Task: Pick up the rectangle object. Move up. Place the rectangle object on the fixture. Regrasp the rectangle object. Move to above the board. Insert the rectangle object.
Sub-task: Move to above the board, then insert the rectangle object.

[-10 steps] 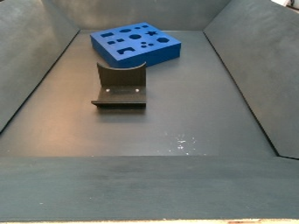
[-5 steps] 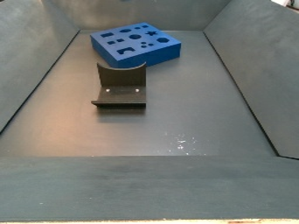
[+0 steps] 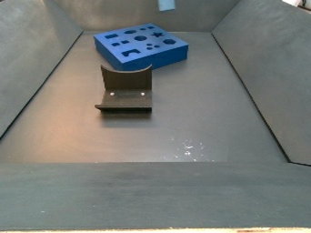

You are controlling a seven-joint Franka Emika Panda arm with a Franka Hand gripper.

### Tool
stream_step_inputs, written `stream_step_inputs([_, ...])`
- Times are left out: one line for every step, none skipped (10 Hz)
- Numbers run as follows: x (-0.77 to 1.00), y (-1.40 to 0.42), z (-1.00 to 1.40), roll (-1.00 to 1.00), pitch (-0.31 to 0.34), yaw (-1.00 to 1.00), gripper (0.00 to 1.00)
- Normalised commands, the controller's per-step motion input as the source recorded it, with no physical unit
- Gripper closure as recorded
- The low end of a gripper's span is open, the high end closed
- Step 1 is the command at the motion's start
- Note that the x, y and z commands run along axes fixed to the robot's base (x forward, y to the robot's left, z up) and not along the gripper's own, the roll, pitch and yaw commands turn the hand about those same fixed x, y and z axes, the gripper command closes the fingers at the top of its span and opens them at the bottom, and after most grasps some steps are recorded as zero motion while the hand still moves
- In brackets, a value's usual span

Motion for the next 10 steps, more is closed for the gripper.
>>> stream_step_inputs([-0.28, -0.16, -0.09, -1.0, -0.286, -0.09, 1.0])
stream_step_inputs([-0.18, -0.08, -0.05, -1.0, -0.271, -0.1, 1.0])
stream_step_inputs([-0.12, -0.03, -0.03, -1.0, -0.262, -0.1, 1.0])
stream_step_inputs([-0.09, -0.01, -0.01, -1.0, -0.26, -0.09, 1.0])
stream_step_inputs([-0.08, 0.02, 0.0, -1.0, -0.255, -0.08, 1.0])
stream_step_inputs([-0.07, 0.03, 0.0, -1.0, -0.261, -0.08, 1.0])
stream_step_inputs([-0.07, 0.03, 0.0, -0.96, -0.245, -0.03, 1.0])
stream_step_inputs([-0.06, 0.04, 0.01, -0.61, -0.157, -0.02, 1.0])
stream_step_inputs([-0.05, 0.03, 0.01, -0.41, -0.111, -0.02, 1.0])
stream_step_inputs([0.0, 0.0, 0.0, 0.0, 0.0, 0.01, 1.0])
